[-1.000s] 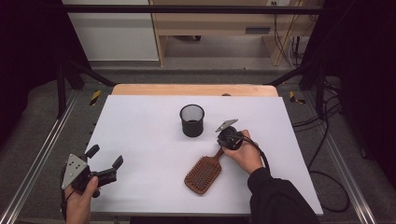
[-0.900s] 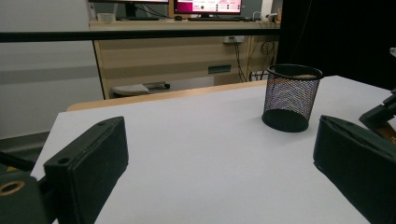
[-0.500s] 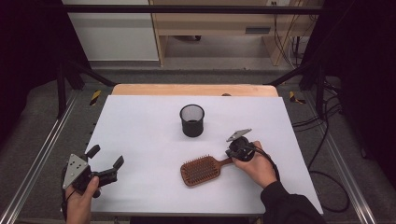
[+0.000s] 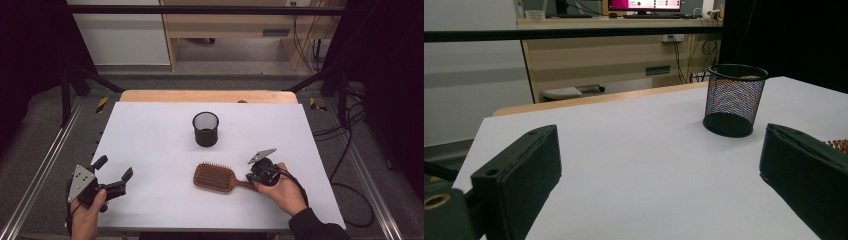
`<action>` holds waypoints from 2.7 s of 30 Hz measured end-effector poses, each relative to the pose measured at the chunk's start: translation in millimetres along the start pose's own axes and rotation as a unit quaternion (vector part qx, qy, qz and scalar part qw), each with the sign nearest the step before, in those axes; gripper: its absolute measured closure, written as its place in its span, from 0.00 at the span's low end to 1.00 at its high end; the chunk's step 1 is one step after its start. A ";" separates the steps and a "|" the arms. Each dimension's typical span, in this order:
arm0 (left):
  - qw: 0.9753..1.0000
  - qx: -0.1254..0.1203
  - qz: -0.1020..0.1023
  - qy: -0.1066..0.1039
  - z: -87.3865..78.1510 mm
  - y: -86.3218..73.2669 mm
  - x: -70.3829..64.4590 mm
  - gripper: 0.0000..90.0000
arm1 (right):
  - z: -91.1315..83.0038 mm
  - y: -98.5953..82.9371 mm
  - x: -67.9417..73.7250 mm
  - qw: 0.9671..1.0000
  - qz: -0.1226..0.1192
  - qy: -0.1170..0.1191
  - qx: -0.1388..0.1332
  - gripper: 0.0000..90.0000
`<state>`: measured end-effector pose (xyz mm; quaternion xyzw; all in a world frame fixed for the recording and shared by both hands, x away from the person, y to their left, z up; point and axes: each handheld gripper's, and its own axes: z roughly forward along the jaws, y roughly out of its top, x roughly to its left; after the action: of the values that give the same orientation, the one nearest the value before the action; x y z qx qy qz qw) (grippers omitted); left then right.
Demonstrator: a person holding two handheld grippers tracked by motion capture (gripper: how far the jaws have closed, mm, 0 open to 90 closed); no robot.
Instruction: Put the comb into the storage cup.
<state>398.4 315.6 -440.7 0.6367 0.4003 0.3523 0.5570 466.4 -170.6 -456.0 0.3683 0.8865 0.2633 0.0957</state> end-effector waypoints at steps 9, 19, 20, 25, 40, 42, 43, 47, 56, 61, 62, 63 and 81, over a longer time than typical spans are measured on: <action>1.000 0.002 0.003 -0.001 0.1 -0.1 -0.5 0.04 | -2.8 -12.7 16.9 1.000 -0.004 0.023 0.008 1.00; 1.000 0.000 0.003 0.002 -0.2 -0.2 -0.8 0.04 | -1.5 -13.3 35.8 0.999 -0.013 0.041 0.008 1.00; 1.000 -0.001 0.003 0.005 -0.9 -0.2 -0.9 0.04 | -1.3 -13.3 36.6 0.999 -0.014 0.040 0.007 1.00; 1.000 -0.004 0.000 0.010 -1.5 -0.9 -0.8 0.04 | -1.7 -13.2 35.5 0.999 -0.008 0.038 -0.007 1.00; 1.000 0.005 -0.003 0.023 0.0 -7.5 -10.3 0.04 | -25.7 3.6 21.9 0.993 0.019 0.039 -0.108 1.00; 0.999 0.015 -0.003 0.038 2.6 -10.7 -6.5 0.04 | -24.5 7.1 25.7 0.994 0.011 0.032 -0.103 1.00; 0.999 0.015 -0.003 0.038 2.6 -10.7 -6.5 0.04 | -24.5 7.1 25.7 0.994 0.011 0.032 -0.103 1.00; 0.998 0.025 0.001 0.062 3.1 -13.2 -2.5 0.04 | -25.3 8.3 29.7 0.995 0.008 0.024 -0.099 1.00; 0.996 0.033 -0.006 0.082 2.9 -17.1 4.3 0.04 | -24.0 11.5 34.6 0.996 0.022 0.014 -0.080 0.58; 0.996 0.037 -0.008 0.083 5.2 -18.1 4.8 0.04 | -16.3 12.0 38.5 0.998 0.034 -0.002 -0.054 0.37; 0.996 0.037 -0.006 0.081 5.7 -18.0 4.2 0.04 | -13.7 11.9 39.8 0.998 0.041 -0.009 -0.051 0.27; 0.996 0.037 -0.006 0.081 5.7 -18.0 4.2 0.04 | -13.7 11.9 39.8 0.998 0.041 -0.009 -0.051 0.27; 0.996 0.027 -0.007 0.084 -3.0 -15.0 5.2 0.04 | 10.6 15.4 47.1 0.998 0.055 -0.017 -0.011 0.34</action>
<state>396.2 322.5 -455.2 0.6167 0.4595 0.3896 0.5067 446.2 -124.2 -455.5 0.4196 0.8603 0.2716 0.1000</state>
